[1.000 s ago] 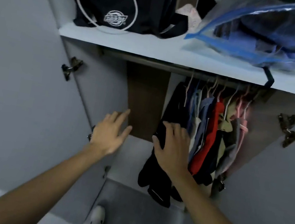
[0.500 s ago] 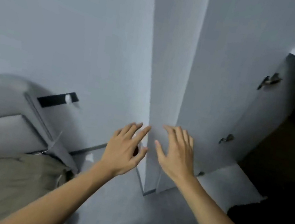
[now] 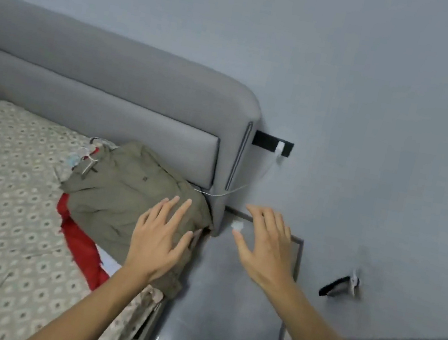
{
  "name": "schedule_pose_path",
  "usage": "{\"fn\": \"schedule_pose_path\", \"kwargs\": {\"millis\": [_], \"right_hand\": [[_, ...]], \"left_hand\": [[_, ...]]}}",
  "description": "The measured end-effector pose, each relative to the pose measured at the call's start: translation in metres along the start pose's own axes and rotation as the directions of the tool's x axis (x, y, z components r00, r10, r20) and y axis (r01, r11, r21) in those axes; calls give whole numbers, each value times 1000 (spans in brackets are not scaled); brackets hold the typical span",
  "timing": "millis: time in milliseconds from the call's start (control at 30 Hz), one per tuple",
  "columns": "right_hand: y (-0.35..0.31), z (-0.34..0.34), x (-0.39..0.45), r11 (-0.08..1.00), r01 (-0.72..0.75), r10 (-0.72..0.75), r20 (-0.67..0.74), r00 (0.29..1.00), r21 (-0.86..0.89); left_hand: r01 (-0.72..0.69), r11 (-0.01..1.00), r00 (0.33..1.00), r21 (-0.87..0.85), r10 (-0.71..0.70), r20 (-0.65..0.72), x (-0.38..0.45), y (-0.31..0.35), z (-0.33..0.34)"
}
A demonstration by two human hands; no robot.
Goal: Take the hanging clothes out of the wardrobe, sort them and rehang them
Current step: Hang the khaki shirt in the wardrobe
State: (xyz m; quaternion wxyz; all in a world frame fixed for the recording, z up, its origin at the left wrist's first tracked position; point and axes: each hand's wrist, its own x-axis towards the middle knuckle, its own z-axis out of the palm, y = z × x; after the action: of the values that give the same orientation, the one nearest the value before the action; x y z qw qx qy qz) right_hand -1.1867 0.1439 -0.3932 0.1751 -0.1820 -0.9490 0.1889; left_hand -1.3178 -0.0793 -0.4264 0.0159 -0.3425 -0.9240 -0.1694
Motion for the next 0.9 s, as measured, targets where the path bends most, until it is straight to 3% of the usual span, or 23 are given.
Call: {"fn": "schedule_pose_path", "kwargs": {"millis": [133, 333, 667, 900], "right_hand": [[-59, 59, 70, 990, 130, -135, 89, 987, 57], [-142, 149, 155, 938, 327, -345, 221, 912, 116], [-221, 337, 335, 797, 580, -592, 408, 695, 170], [-236, 513, 469, 743, 651, -589, 614, 525, 156]], "left_hand": [[219, 976, 975, 11, -219, -40, 2, -97, -22], [479, 877, 876, 18, -478, -63, -5, -214, -37], [742, 671, 670, 20, -739, -69, 60, -350, 1], [867, 496, 491, 49, -867, 87, 142, -453, 92]]}}
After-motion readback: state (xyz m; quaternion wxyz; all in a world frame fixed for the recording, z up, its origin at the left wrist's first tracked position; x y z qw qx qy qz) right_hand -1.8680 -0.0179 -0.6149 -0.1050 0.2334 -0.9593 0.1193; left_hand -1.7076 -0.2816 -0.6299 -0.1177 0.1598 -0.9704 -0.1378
